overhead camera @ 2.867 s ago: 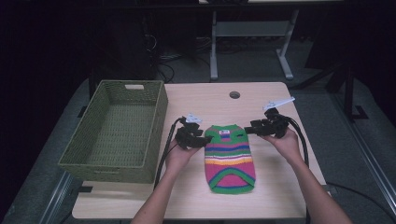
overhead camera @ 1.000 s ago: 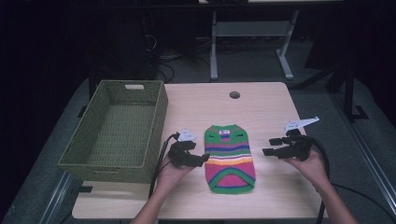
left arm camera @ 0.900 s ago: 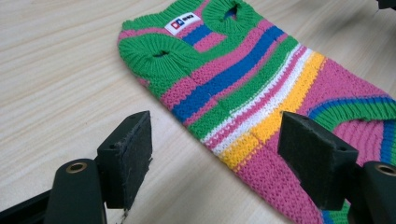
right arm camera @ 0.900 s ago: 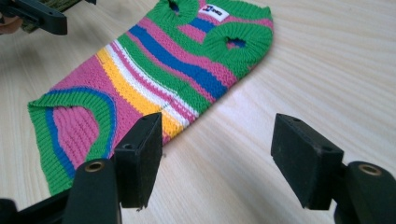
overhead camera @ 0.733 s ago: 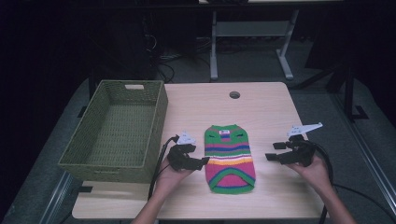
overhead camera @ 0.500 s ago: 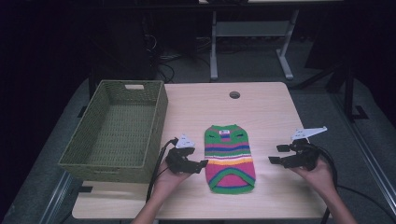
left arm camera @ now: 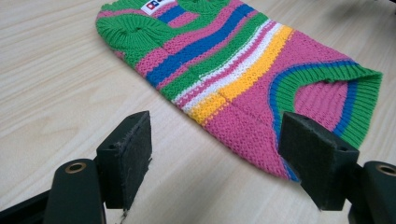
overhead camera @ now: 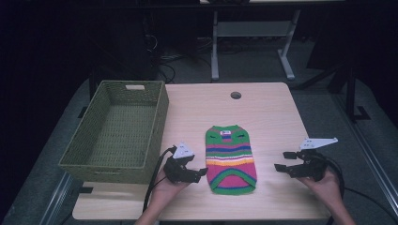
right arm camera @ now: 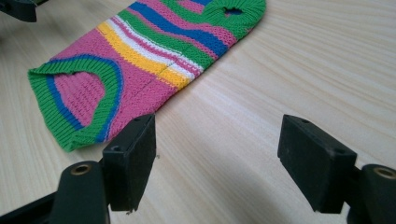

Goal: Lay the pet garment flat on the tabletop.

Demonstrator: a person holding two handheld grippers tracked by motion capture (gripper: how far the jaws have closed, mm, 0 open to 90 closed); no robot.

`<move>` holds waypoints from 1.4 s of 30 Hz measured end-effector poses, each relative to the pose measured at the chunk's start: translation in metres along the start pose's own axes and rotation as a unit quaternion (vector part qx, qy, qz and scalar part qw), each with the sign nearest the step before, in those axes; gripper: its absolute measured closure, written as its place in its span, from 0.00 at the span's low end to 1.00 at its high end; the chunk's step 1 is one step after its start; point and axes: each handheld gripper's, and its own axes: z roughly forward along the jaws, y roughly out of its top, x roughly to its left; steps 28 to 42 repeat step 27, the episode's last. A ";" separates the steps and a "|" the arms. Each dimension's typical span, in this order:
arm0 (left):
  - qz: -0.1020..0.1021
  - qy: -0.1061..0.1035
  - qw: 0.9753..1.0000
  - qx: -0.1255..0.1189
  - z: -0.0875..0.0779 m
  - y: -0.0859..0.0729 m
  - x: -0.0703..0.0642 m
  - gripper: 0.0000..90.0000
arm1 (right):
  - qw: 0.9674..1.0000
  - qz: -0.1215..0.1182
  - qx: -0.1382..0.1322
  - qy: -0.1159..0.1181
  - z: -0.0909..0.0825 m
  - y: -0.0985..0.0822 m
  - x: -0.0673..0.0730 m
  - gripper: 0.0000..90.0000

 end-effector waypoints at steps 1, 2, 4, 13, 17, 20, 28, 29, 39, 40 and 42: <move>0.001 -0.001 1.000 0.000 -0.001 -0.001 0.000 0.28 | 1.000 -0.003 -0.004 0.000 -0.001 -0.002 0.001 0.31; 0.003 -0.002 1.000 0.000 -0.003 -0.001 -0.001 0.28 | 1.000 -0.001 -0.004 -0.001 -0.003 -0.005 0.003 0.31; 0.001 0.001 1.000 -0.007 -0.007 -0.003 -0.002 0.28 | 1.000 -0.002 -0.003 -0.002 -0.004 -0.008 0.005 0.31; 0.004 0.001 1.000 -0.008 -0.020 -0.016 -0.007 0.27 | 1.000 0.003 -0.002 -0.014 -0.009 -0.021 0.011 0.30; 0.008 0.010 1.000 -0.008 -0.025 -0.022 -0.008 0.26 | 1.000 0.009 -0.010 -0.019 -0.014 -0.028 0.013 0.30; -0.004 0.002 1.000 -0.016 -0.029 -0.028 -0.008 0.26 | 0.999 0.027 -0.027 -0.020 -0.018 -0.038 0.017 0.28; 0.008 -0.021 0.999 -0.033 -0.030 -0.026 -0.021 0.26 | 0.997 0.042 -0.066 -0.018 -0.028 -0.054 0.031 0.27; 0.008 -0.021 0.999 -0.033 -0.030 -0.026 -0.021 0.26 | 0.997 0.042 -0.066 -0.018 -0.028 -0.054 0.031 0.27; 0.008 -0.021 0.999 -0.033 -0.030 -0.026 -0.021 0.26 | 0.997 0.042 -0.066 -0.018 -0.028 -0.054 0.031 0.27; 0.008 -0.021 0.999 -0.033 -0.030 -0.026 -0.021 0.26 | 0.997 0.042 -0.066 -0.018 -0.028 -0.054 0.031 0.27; 0.008 -0.021 0.999 -0.033 -0.030 -0.026 -0.021 0.26 | 0.997 0.042 -0.066 -0.018 -0.028 -0.054 0.031 0.27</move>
